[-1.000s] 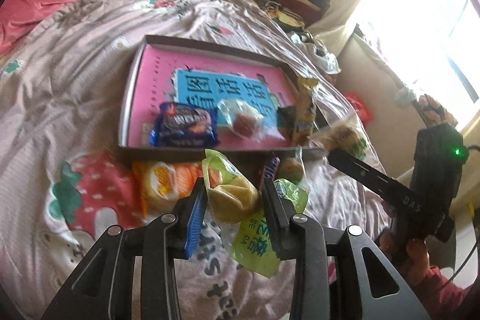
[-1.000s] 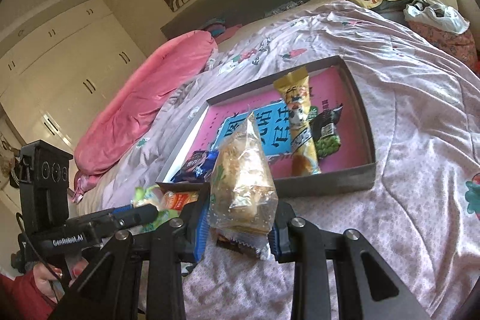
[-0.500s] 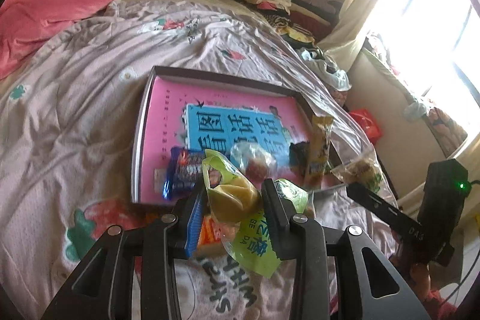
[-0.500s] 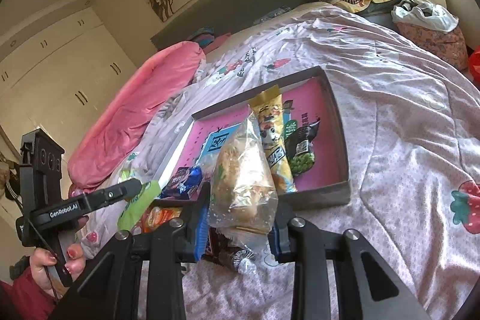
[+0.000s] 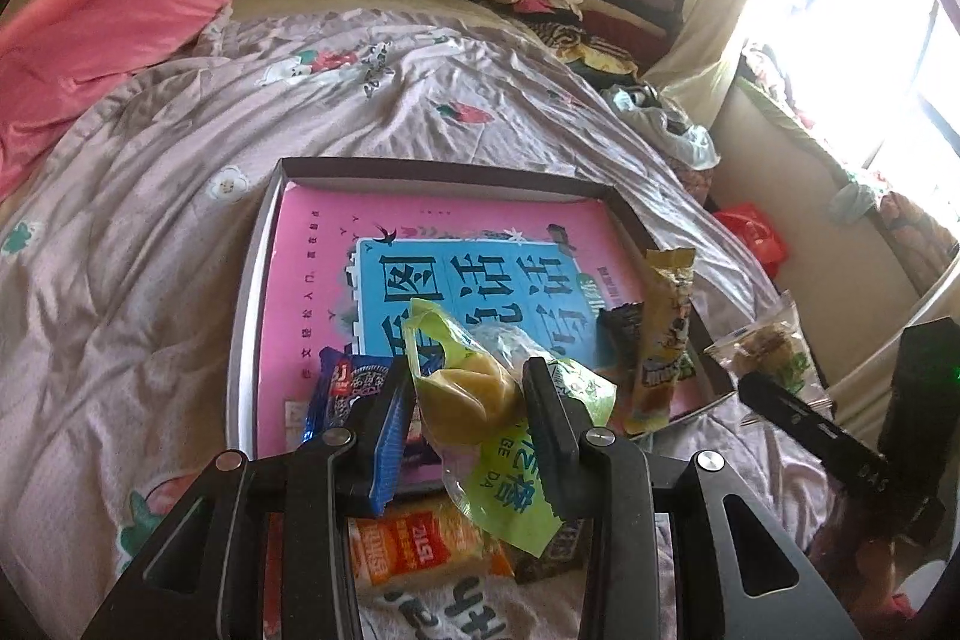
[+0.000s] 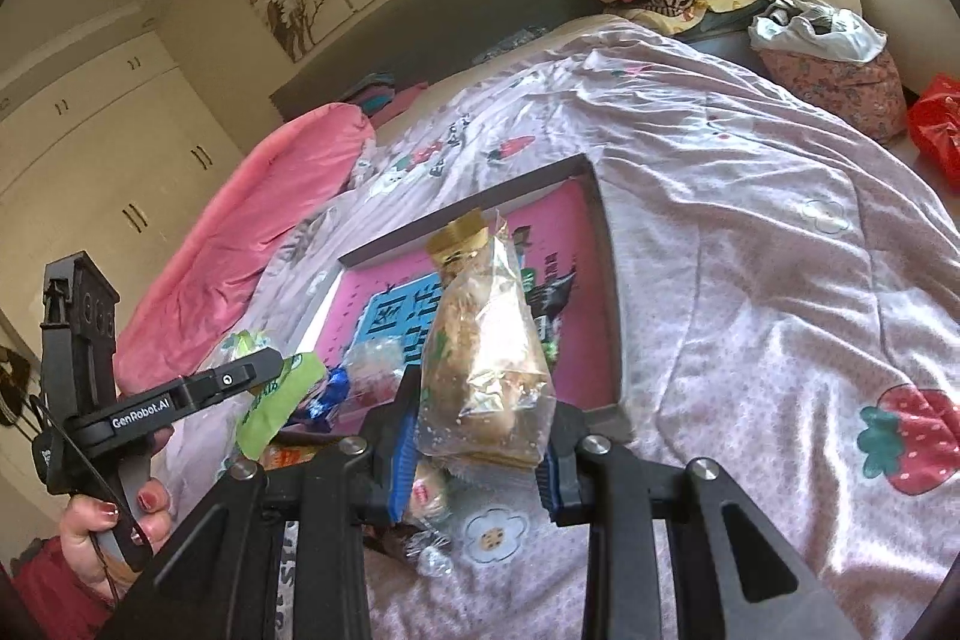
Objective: Organize snacks
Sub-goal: 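Carry the green-labelled bag with the left gripper while the right carries the clear bread bag over the tray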
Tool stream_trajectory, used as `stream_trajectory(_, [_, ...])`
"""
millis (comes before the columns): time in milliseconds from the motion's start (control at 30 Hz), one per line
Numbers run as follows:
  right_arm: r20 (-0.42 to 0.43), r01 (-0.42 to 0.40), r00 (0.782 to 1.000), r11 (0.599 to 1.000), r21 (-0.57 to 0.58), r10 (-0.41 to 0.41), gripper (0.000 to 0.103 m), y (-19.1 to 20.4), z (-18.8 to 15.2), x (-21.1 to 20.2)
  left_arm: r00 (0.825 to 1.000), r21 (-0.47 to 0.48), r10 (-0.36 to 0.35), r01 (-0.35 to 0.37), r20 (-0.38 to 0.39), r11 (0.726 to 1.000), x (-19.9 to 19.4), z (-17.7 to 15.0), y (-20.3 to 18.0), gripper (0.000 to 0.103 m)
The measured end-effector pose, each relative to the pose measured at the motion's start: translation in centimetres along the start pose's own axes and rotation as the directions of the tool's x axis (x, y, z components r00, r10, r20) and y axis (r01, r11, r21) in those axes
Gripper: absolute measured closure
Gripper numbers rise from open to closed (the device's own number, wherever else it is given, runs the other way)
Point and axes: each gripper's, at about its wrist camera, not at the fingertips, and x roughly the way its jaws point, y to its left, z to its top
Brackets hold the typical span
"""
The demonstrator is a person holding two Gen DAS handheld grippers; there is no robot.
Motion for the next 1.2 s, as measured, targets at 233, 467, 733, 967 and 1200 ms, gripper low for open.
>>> stream_trajectory(233, [-0.006,0.038,0.999,0.999,-0.001,-0.038,0.071,-0.8,0.4,0.8,1.0,0.029,0.025,-0.024,-0.011,0.999,1.7,0.1,-0.6,0.065])
stream_trajectory(467, [-0.018,0.058,0.998,0.998,0.002,-0.058,0.071,-1.6,0.7,1.8,1.0,0.034,0.025,-0.025,-0.019,0.999,2.7,0.1,-1.0,0.065])
stream_trajectory(733, [-0.04,0.061,0.997,0.998,-0.019,-0.062,0.071,-1.6,1.0,3.4,0.999,0.036,0.029,-0.028,-0.019,0.999,3.2,0.5,-1.0,0.065])
stream_trajectory(967, [-0.062,0.044,0.997,0.998,-0.044,-0.047,0.071,-1.0,1.0,4.4,0.999,0.035,0.026,-0.025,-0.024,0.999,3.6,0.6,-1.1,0.065])
stream_trajectory(1200, [-0.075,0.021,0.997,0.997,-0.076,-0.027,0.071,-0.3,0.9,5.3,1.0,0.042,0.02,-0.019,-0.022,0.999,3.8,0.5,-1.5,0.065])
